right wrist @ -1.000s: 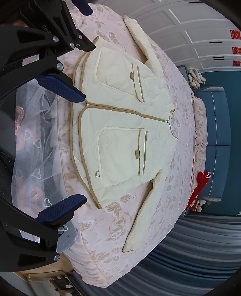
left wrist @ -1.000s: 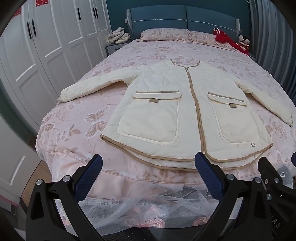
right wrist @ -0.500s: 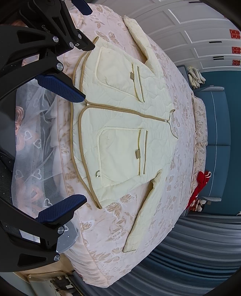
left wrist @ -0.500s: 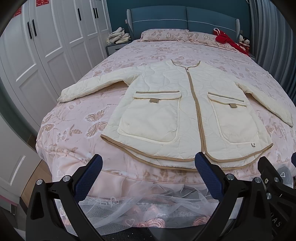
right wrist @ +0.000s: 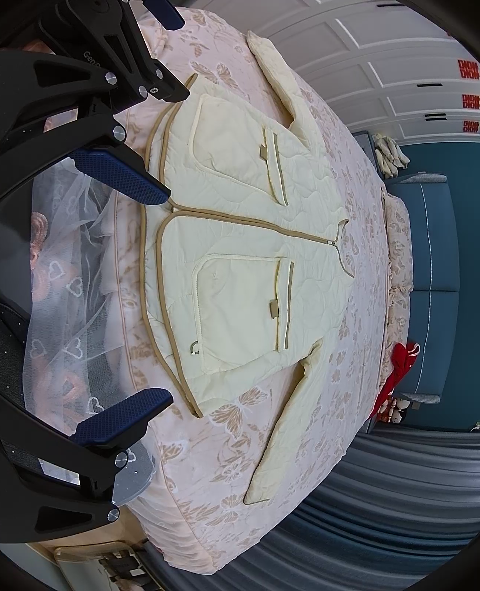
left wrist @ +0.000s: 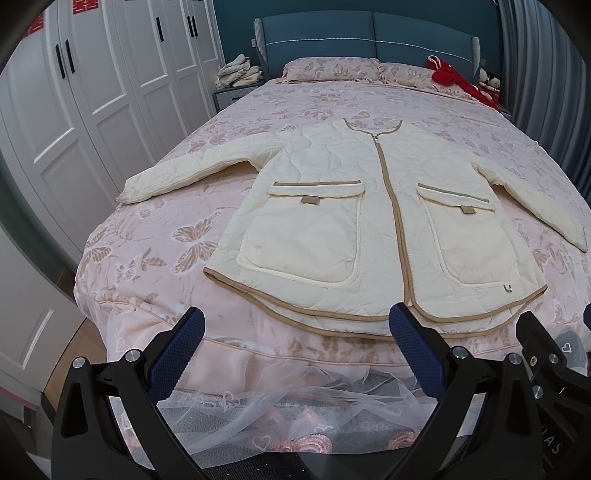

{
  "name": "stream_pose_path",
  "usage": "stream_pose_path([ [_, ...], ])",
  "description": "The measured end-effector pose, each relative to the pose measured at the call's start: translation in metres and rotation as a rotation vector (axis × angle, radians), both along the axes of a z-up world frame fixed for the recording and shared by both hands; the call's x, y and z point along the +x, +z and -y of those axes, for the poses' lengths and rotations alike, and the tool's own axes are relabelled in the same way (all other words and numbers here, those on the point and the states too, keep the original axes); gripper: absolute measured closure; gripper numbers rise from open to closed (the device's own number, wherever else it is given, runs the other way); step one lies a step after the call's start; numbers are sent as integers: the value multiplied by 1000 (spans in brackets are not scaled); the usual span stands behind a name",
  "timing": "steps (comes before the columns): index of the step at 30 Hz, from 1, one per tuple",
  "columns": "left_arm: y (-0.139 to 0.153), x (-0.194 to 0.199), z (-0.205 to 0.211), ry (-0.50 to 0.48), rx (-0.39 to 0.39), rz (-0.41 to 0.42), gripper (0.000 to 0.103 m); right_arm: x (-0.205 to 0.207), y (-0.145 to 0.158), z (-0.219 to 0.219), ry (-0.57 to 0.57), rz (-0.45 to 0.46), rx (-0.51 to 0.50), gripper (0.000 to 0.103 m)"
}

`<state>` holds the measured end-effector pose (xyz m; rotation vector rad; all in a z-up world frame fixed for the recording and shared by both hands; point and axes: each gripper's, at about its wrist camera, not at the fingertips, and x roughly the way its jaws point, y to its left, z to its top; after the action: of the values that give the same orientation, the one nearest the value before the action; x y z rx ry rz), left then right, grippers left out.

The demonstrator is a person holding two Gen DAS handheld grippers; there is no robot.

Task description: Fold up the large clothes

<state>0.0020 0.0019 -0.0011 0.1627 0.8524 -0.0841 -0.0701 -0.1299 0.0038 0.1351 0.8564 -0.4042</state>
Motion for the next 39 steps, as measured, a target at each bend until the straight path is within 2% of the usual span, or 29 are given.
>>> stream_pose_path([
  [39, 0, -2, -4, 2, 4, 1, 6, 0, 0, -1, -1, 2, -5, 5],
])
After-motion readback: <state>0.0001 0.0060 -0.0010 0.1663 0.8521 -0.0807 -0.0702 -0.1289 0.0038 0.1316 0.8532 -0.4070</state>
